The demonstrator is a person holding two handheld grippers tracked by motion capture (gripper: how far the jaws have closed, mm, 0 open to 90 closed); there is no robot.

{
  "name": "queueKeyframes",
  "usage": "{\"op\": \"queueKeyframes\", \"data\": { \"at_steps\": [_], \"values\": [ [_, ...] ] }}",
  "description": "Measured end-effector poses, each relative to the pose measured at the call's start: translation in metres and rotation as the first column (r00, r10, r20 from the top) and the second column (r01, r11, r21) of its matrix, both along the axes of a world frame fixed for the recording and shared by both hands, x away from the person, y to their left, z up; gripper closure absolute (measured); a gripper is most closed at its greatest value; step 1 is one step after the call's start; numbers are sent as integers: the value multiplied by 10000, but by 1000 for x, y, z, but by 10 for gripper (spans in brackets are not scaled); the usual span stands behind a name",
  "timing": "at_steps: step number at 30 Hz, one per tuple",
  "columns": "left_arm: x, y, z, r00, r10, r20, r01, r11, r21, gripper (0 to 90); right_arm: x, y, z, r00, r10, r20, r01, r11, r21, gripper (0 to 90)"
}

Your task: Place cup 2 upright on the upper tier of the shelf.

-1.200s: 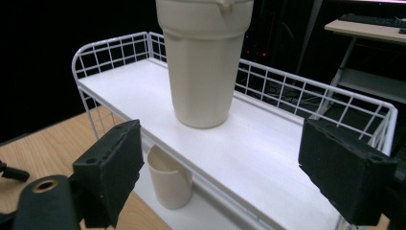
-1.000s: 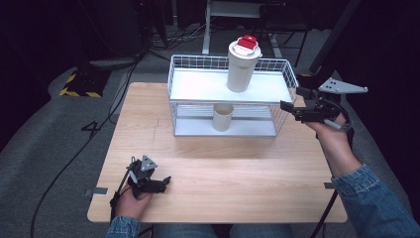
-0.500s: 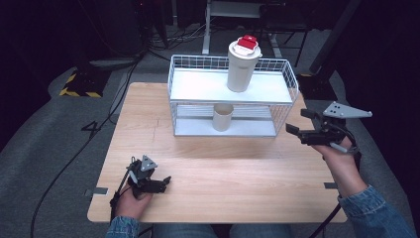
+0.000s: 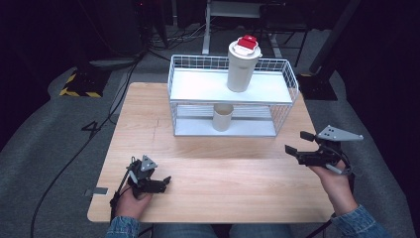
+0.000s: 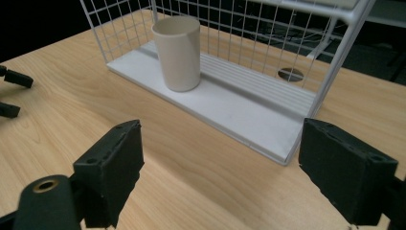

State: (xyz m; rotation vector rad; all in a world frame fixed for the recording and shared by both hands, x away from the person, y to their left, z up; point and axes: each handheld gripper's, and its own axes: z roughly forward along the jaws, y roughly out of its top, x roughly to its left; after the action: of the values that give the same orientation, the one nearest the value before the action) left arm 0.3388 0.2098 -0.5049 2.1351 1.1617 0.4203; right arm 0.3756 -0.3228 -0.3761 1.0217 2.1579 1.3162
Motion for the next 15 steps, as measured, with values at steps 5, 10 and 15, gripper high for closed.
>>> {"op": "queueKeyframes", "data": {
  "at_steps": [5,10,15],
  "values": [
    [0,0,0,10000,1,-2,-1,10000,3,103,-4,-7,-22,9995,-140,-289,141,9999,17,160],
    [0,0,0,10000,2,-1,-2,10000,1,103,-8,-15,-43,9985,-343,-419,334,9992,-216,165],
    [0,0,0,10000,6,1,-6,10000,-2,103,-12,-20,-65,9962,-547,-672,541,9985,-119,165]
  ]
}}
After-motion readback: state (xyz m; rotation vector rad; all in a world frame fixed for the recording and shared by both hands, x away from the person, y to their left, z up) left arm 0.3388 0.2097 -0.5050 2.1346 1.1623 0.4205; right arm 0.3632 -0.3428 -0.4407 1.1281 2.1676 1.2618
